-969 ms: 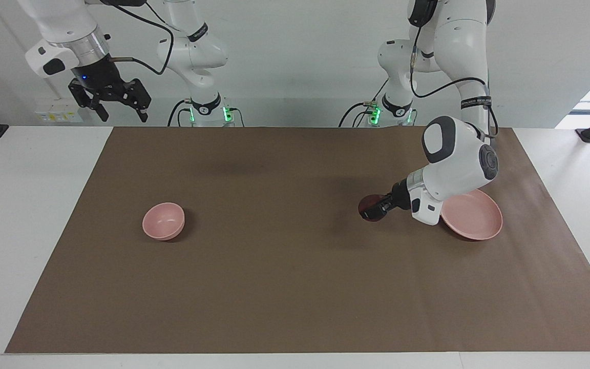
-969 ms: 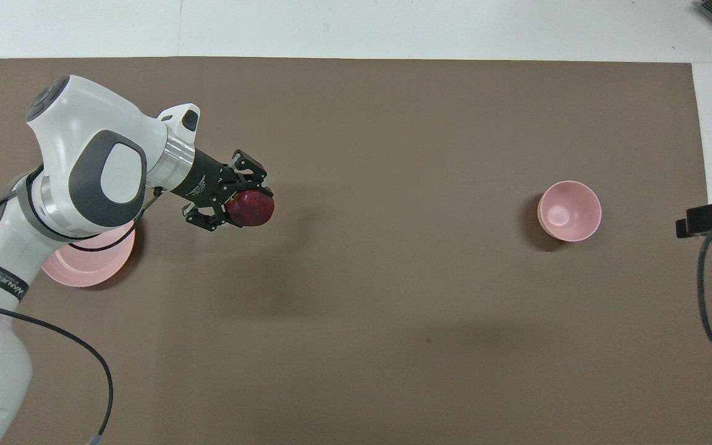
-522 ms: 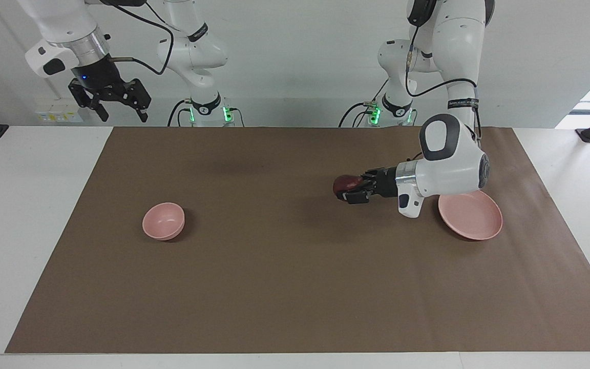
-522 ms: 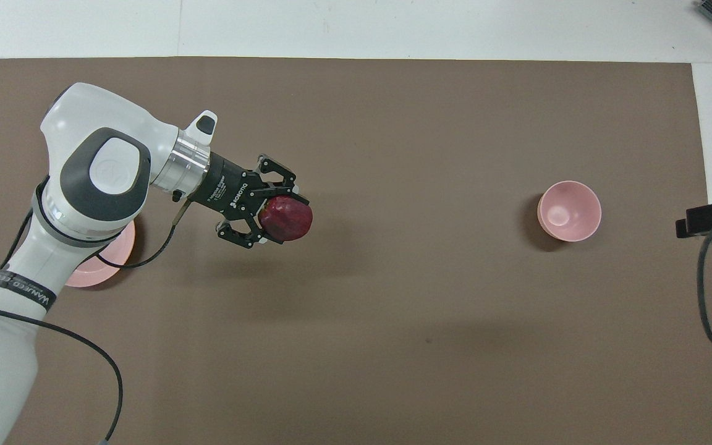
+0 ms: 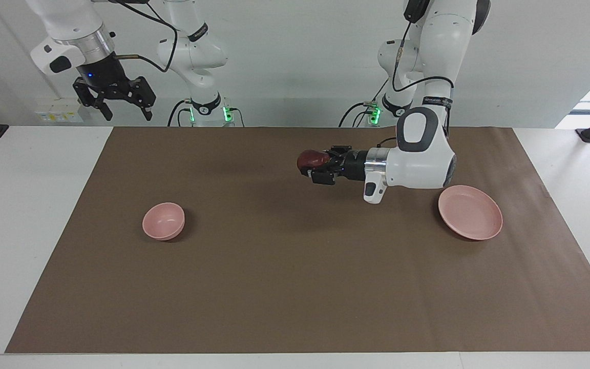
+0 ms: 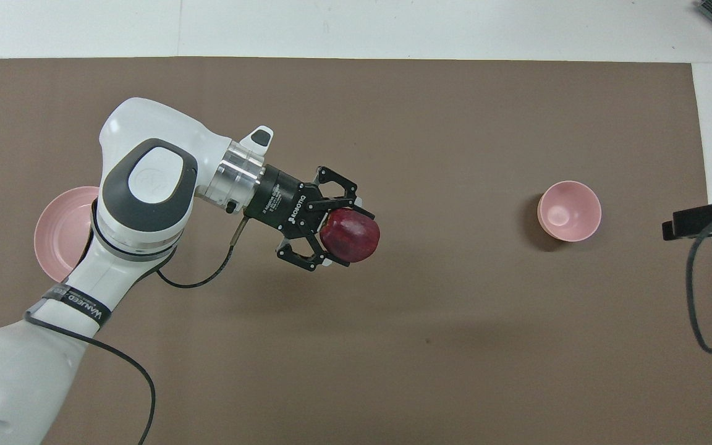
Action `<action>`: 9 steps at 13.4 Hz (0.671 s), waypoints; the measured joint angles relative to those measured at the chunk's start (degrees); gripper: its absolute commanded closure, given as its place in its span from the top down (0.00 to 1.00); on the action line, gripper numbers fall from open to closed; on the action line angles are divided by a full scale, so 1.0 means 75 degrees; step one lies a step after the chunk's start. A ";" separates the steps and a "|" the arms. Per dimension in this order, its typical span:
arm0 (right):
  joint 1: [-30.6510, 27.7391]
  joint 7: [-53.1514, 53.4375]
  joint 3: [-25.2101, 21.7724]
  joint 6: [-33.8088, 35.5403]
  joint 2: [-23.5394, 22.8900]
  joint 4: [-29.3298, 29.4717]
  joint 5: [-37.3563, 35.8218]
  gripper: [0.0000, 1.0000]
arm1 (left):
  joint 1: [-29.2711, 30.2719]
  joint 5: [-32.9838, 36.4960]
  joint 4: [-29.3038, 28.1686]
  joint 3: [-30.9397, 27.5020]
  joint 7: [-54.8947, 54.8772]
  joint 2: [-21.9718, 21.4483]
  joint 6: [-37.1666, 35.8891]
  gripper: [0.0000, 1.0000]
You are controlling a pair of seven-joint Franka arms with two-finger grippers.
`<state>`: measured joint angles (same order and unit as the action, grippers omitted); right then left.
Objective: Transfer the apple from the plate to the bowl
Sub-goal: 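Lift the apple with the left gripper and carry it toward the bowl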
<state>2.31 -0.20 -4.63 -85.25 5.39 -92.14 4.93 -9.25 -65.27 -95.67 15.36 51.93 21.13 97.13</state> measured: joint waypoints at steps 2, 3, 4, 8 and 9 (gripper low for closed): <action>-0.0002 -0.0151 -0.0002 -0.0002 -0.0018 -0.0375 0.0807 1.00 | -0.0003 -0.0603 0.0058 0.0324 0.0090 -0.0003 0.0005 0.00; -0.0002 -0.0329 -0.0003 -0.0059 -0.0037 -0.0591 0.1222 1.00 | -0.0004 -0.0916 0.0070 0.0422 0.0109 -0.0004 0.0005 0.00; -0.0002 -0.0447 -0.0003 -0.0196 -0.0061 -0.0846 0.1718 1.00 | -0.0004 -0.1193 0.0074 0.0493 0.0111 -0.0004 0.0005 0.00; -0.0074 -0.0940 -0.0024 -0.0488 -0.0132 -0.1760 0.3817 1.00 | -0.0005 -0.1652 0.0076 0.0874 0.0114 -0.0004 0.0038 0.00; -0.0172 -0.1034 -0.0037 -0.0489 -0.0133 -0.1901 0.4427 1.00 | -0.0006 -0.1680 0.0076 0.1011 0.0116 -0.0004 0.0104 0.00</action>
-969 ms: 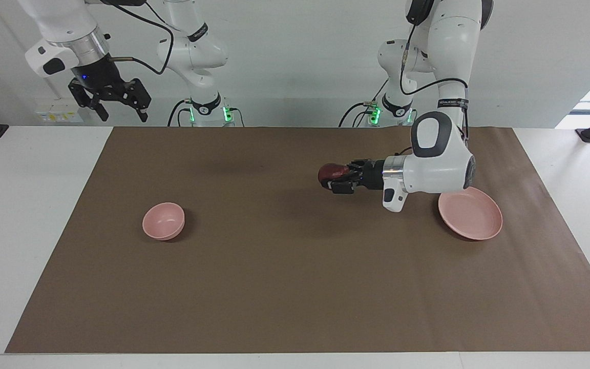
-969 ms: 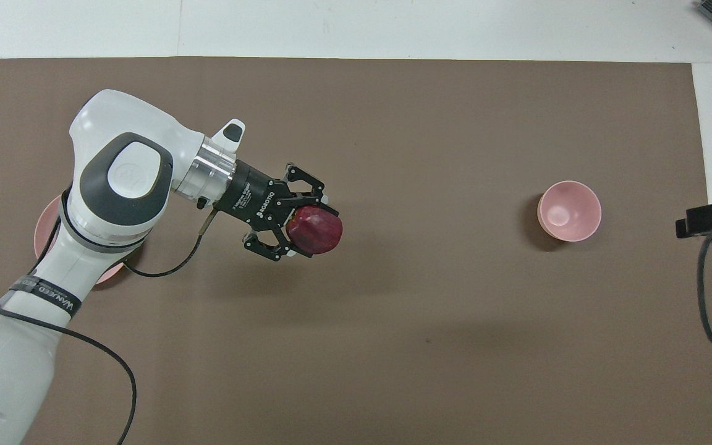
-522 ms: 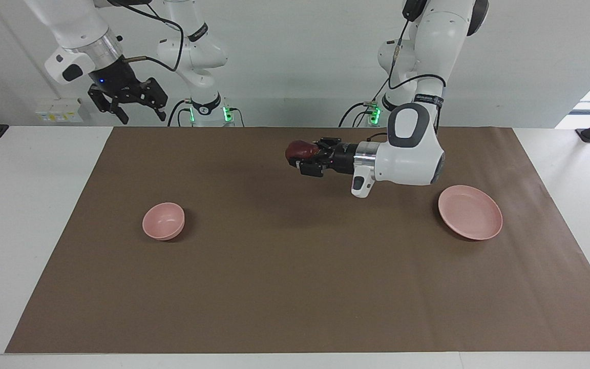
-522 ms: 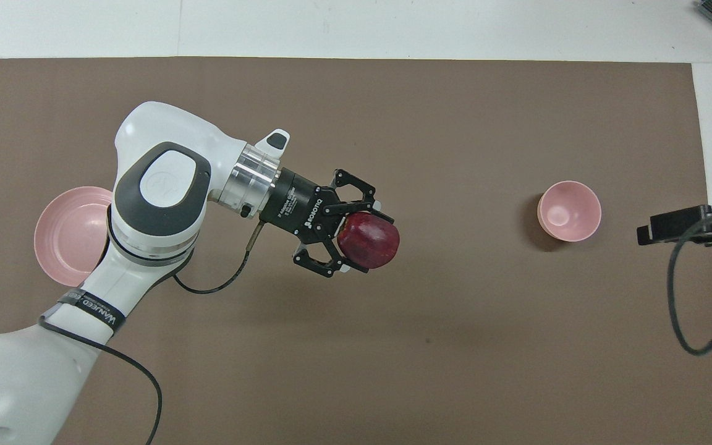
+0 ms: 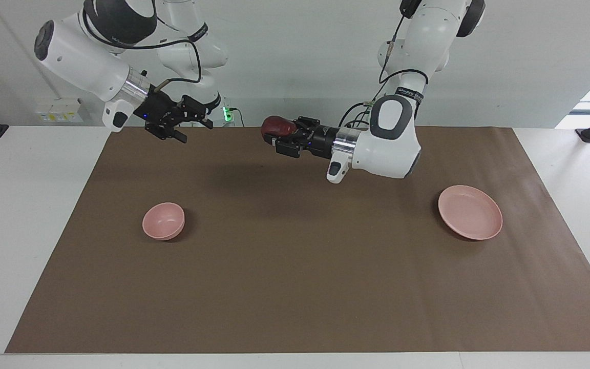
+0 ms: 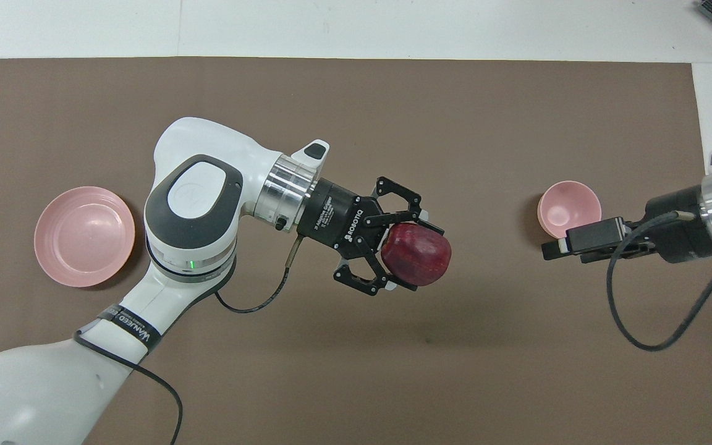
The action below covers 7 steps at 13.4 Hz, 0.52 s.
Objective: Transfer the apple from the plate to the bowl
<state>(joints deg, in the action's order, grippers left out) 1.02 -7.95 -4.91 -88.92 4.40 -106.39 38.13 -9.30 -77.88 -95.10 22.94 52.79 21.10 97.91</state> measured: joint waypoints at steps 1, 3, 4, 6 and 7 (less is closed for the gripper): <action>-0.0164 -0.0149 -0.0010 0.0003 -0.0004 -0.0150 0.0612 1.00 | -0.0001 -0.0027 0.0000 0.0145 0.0002 0.0000 0.0053 0.00; -0.0468 -0.0363 -0.0018 0.0151 -0.0012 -0.0525 0.1714 1.00 | -0.0018 -0.0085 0.0000 0.0414 0.0008 -0.0001 0.0249 0.00; -0.0599 -0.0436 -0.0019 0.0310 -0.0017 -0.0740 0.2183 1.00 | -0.0076 -0.0111 0.0000 0.0481 0.0010 -0.0001 0.0431 0.00; -0.0837 -0.0516 -0.0025 0.0757 -0.0016 -0.0999 0.2705 1.00 | -0.0233 -0.0352 -0.0002 0.0525 0.0011 0.0001 0.0935 0.00; -0.0957 -0.0516 -0.0026 0.1016 -0.0003 -0.1055 0.2855 1.00 | -0.0324 -0.0539 -0.0002 0.0559 0.0011 0.0002 0.1238 0.00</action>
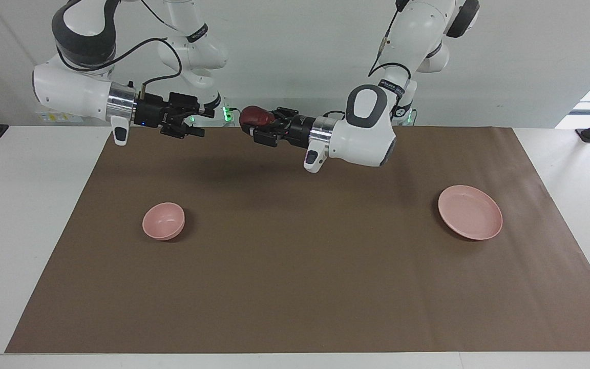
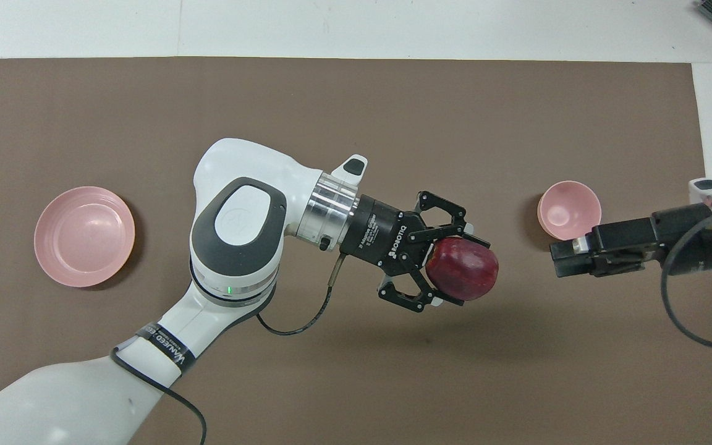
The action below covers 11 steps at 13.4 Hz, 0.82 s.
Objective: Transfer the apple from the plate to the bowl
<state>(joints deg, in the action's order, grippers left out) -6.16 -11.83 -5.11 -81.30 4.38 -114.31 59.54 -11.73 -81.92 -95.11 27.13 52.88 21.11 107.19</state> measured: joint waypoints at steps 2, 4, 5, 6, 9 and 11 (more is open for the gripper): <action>-0.0177 0.0000 -0.0007 0.0244 0.0090 -0.0126 0.0227 1.00 | -0.0083 -0.0298 -0.0001 0.0280 0.0006 0.0003 0.0650 0.00; -0.0205 -0.0003 -0.0002 0.0272 0.0194 -0.0261 0.0340 1.00 | -0.0130 -0.0492 -0.0004 0.0647 0.0020 0.0003 0.1277 0.00; -0.0201 -0.0013 0.0007 0.0272 0.0223 -0.0294 0.0349 1.00 | -0.0238 -0.0559 -0.0008 0.0759 0.0030 0.0002 0.1659 0.00; -0.0194 -0.0034 0.0015 0.0272 0.0241 -0.0317 0.0353 1.00 | -0.0407 -0.0628 -0.0011 0.0799 0.0040 0.0003 0.1966 0.00; -0.0193 -0.0111 0.0019 0.0343 0.0254 -0.0359 0.0358 1.00 | -0.0673 -0.0854 -0.0011 0.0948 0.0042 0.0004 0.2441 0.00; -0.0193 -0.0119 0.0019 0.0351 0.0257 -0.0365 0.0358 1.00 | -0.0859 -0.0891 -0.0009 0.0983 0.0042 0.0004 0.2685 0.00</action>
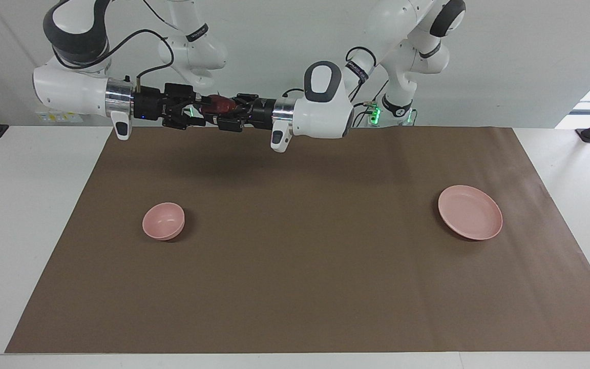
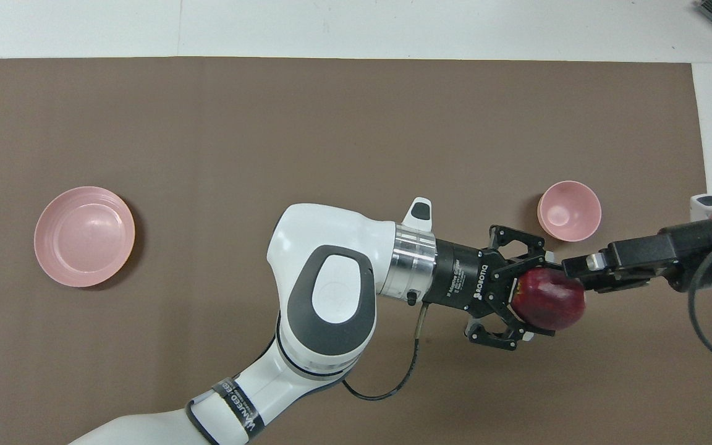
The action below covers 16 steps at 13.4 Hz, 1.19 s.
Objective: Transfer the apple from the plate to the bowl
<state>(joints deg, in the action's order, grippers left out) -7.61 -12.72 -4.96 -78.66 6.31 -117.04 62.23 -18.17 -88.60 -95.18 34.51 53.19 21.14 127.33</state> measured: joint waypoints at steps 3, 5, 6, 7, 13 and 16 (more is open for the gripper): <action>-0.0001 -0.0014 -0.0007 0.0092 0.0007 -0.0024 -0.0002 1.00 | -0.0220 -0.0040 0.0048 0.0046 0.0000 -0.0008 0.0277 0.00; 0.0000 -0.0015 -0.0004 0.0206 0.0012 -0.0026 -0.0002 1.00 | -0.0248 -0.0041 0.0103 0.0088 0.0000 -0.0007 0.0361 0.00; -0.0001 -0.0015 -0.0006 0.0290 0.0013 -0.0027 -0.0002 1.00 | -0.0248 -0.0042 0.0147 0.0104 0.0000 -0.0007 0.0423 0.00; -0.0001 -0.0021 -0.0007 0.0334 0.0014 -0.0031 -0.0006 1.00 | -0.0249 -0.0045 0.0217 0.0124 0.0000 -0.0002 0.0550 0.00; -0.0036 -0.0048 -0.0030 0.0550 0.0034 -0.0040 -0.0039 1.00 | -0.0500 -0.0068 0.0432 0.0156 0.0000 0.0047 0.1045 0.00; -0.0050 -0.0048 -0.0088 0.0748 0.0033 -0.0044 -0.0058 1.00 | -0.0551 -0.0071 0.0443 0.0166 0.0000 0.0049 0.1046 0.00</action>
<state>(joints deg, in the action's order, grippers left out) -7.99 -13.08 -5.63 -73.05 6.56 -117.37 61.79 -22.31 -89.13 -91.86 35.75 53.19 21.51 135.18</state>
